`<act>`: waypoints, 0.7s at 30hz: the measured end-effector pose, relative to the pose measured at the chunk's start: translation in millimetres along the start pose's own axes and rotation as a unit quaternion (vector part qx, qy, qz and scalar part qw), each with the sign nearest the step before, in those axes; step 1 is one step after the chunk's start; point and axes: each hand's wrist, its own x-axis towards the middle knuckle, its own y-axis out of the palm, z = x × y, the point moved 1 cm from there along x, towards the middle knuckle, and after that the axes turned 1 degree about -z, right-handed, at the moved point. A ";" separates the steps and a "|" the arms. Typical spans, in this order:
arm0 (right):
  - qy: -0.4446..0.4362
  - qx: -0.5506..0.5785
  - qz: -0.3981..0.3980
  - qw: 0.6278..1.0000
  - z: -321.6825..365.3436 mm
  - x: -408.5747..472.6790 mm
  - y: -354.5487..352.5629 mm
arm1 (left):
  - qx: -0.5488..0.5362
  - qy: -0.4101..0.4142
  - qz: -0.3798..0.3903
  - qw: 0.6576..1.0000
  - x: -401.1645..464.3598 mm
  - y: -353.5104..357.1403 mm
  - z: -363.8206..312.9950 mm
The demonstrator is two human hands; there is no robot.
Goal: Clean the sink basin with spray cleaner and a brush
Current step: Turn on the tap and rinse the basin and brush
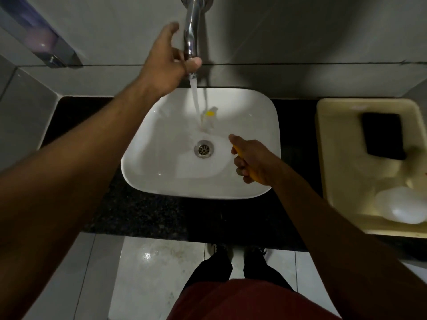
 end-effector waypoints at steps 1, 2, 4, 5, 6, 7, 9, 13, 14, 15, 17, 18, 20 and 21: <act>-0.004 -0.003 0.005 1.000 2.1 -2.2 2.4 | -0.008 0.000 -0.003 1.000 -0.8 -1.0 2.1; -0.009 -0.008 0.010 1.000 3.7 -4.6 4.4 | -0.008 0.001 -0.004 1.000 1.7 -2.2 3.9; -0.017 -0.005 0.006 1.000 4.3 -8.4 6.4 | 0.005 -0.001 0.000 1.000 8.6 -3.5 7.1; -0.017 -0.002 -0.002 1.000 3.5 -10.0 6.6 | 0.011 -0.004 0.003 1.000 11.1 -3.6 8.7; -0.015 -0.002 -0.011 1.000 1.5 -11.7 6.6 | 0.015 -0.006 0.004 1.000 12.5 -2.8 10.4; -0.012 -0.004 -0.019 1.000 -1.5 -13.8 6.5 | 0.016 -0.006 -0.002 1.000 13.4 -2.3 11.7; -0.005 0.006 -0.036 0.999 -10.2 -19.2 5.4 | 0.003 -0.012 -0.015 1.000 12.4 -3.1 10.4; -0.006 0.024 -0.061 0.998 -23.7 -31.9 1.7 | -0.024 -0.033 -0.023 0.999 10.1 -7.8 3.4; -0.014 0.017 -0.075 0.997 -25.9 -35.1 0.3 | -0.009 -0.037 -0.032 0.999 10.1 -8.6 1.9; -0.028 0.007 -0.095 0.995 -28.3 -38.0 -1.9 | 0.007 -0.042 -0.045 0.998 10.6 -8.4 1.1; -0.075 -0.034 -0.139 0.987 -35.8 -42.9 -9.2 | 0.036 -0.052 -0.069 0.996 10.1 -5.5 -1.5; -0.103 -0.069 -0.164 0.979 -40.9 -45.5 -14.1 | 0.050 -0.054 -0.082 0.994 10.2 -2.7 -2.6; -0.154 -0.181 -0.230 0.944 -53.9 -51.2 -25.7 | 0.084 -0.062 -0.113 0.988 10.0 2.8 -3.6; -0.178 -0.255 -0.268 0.912 -60.9 -54.2 -32.3 | 0.096 -0.069 -0.128 0.985 9.8 5.3 -3.3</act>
